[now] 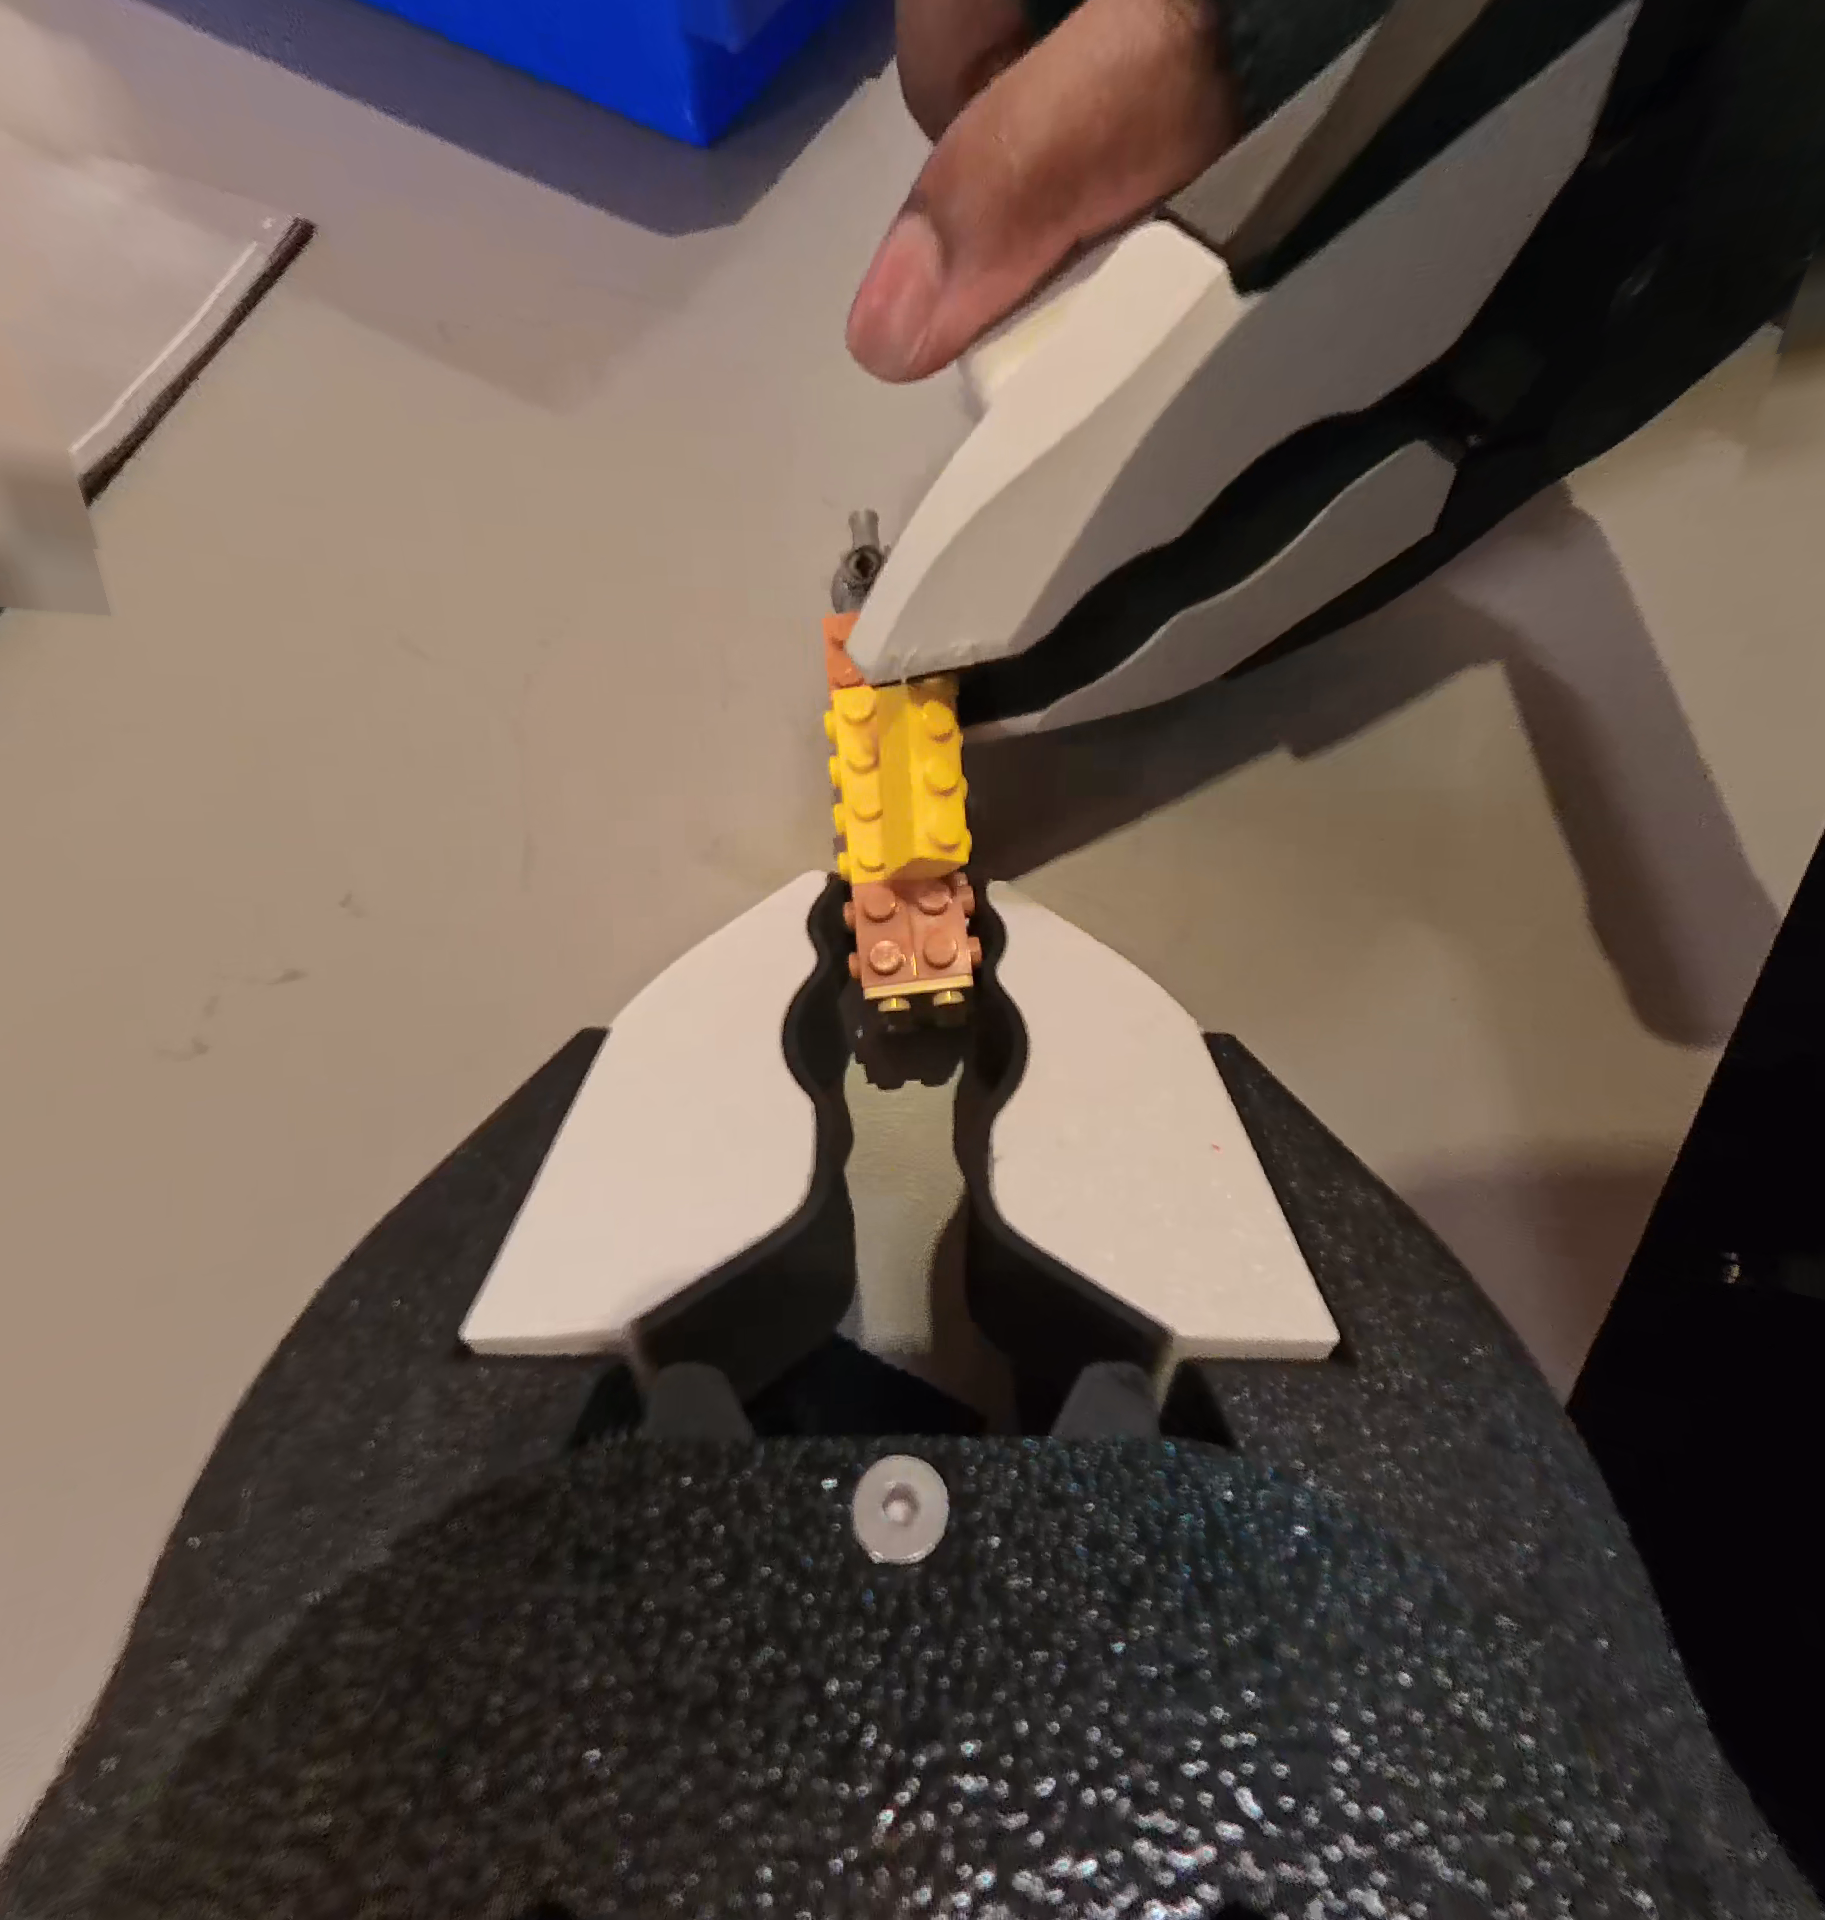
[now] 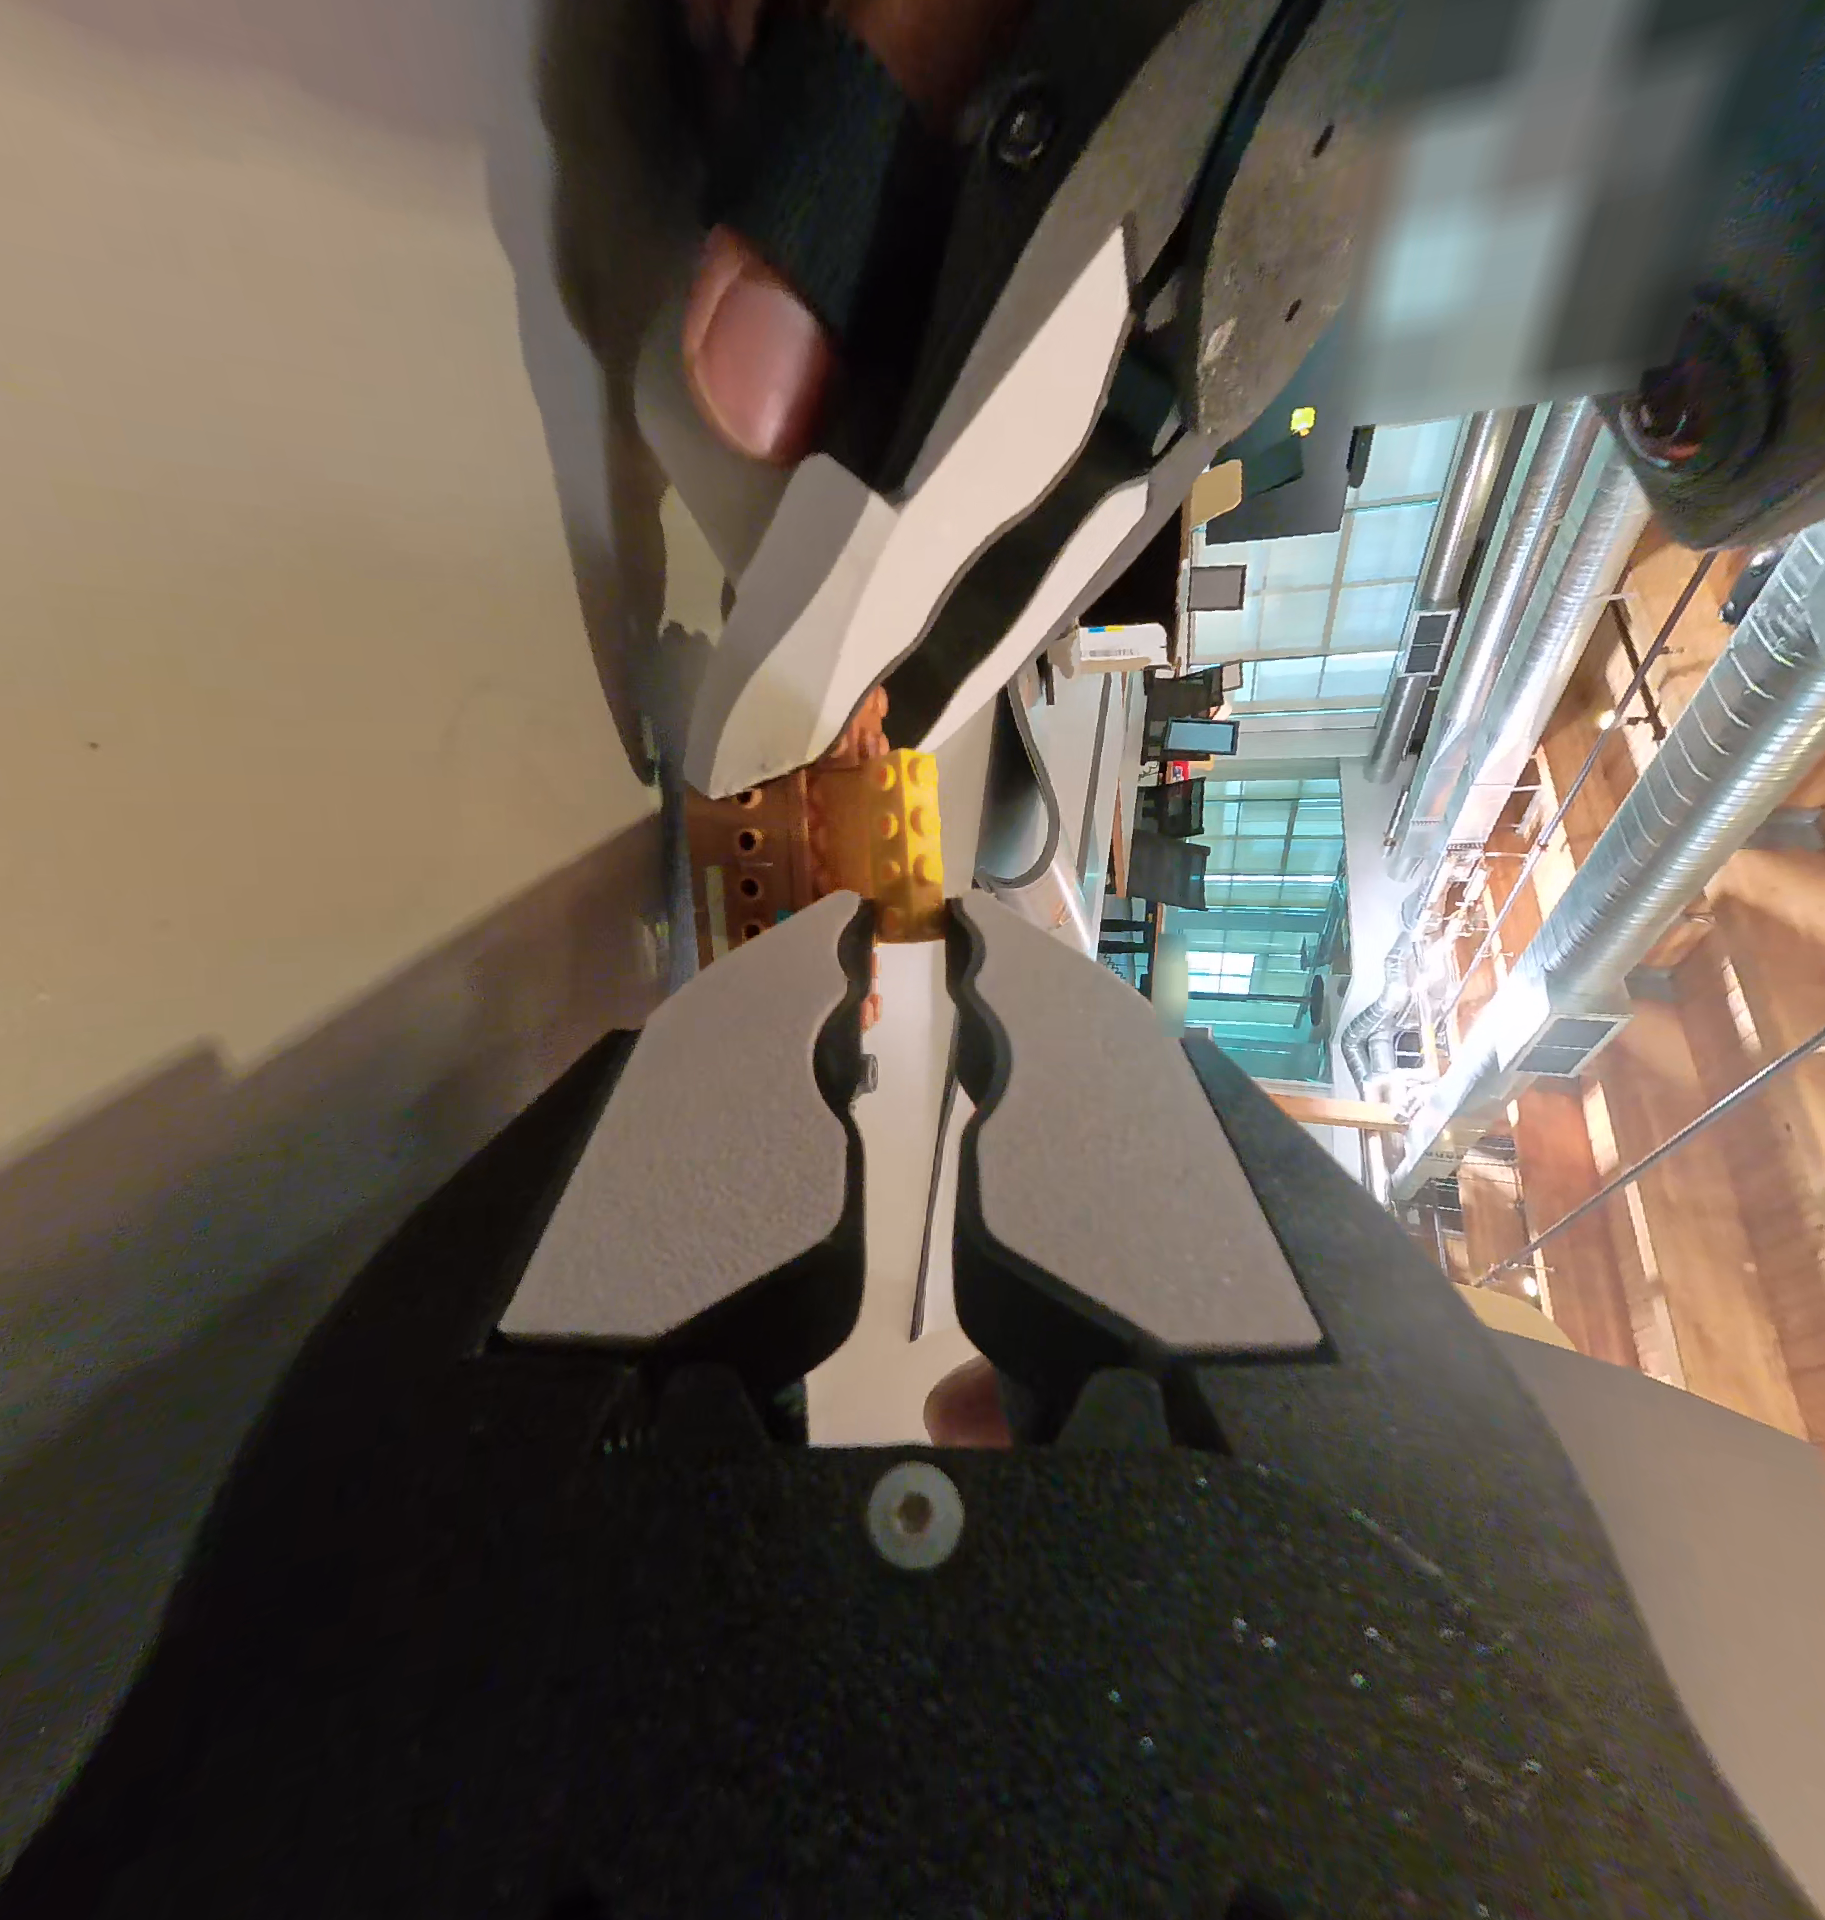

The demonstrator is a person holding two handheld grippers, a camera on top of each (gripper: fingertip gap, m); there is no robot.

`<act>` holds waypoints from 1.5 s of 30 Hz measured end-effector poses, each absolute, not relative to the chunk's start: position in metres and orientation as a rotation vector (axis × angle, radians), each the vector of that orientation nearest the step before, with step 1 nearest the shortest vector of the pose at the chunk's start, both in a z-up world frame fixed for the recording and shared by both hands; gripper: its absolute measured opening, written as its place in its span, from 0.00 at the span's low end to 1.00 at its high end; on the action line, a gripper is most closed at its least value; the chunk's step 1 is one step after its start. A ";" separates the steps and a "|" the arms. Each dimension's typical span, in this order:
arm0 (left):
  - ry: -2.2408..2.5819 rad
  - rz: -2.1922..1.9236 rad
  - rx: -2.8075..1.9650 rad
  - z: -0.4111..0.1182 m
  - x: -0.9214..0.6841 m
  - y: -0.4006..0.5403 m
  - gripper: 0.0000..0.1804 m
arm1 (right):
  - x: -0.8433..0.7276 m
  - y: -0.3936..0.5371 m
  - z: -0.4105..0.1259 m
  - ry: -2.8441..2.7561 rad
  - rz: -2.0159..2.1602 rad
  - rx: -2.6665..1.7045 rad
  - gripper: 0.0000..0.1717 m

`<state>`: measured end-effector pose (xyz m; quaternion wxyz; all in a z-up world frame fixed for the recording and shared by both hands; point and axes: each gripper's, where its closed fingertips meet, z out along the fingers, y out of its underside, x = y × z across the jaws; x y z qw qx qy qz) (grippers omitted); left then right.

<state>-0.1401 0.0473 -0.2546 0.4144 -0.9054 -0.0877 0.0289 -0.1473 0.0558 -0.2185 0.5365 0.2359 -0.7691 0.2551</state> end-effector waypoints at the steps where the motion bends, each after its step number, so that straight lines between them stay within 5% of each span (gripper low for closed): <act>1: -0.204 0.084 -2.273 -0.254 -0.140 0.047 0.11 | -0.147 0.056 -0.218 -1.832 0.609 0.565 0.07; 45: -0.132 0.078 -2.303 -0.258 -0.134 0.049 0.11 | -0.140 0.065 -0.230 -2.165 0.535 0.431 0.09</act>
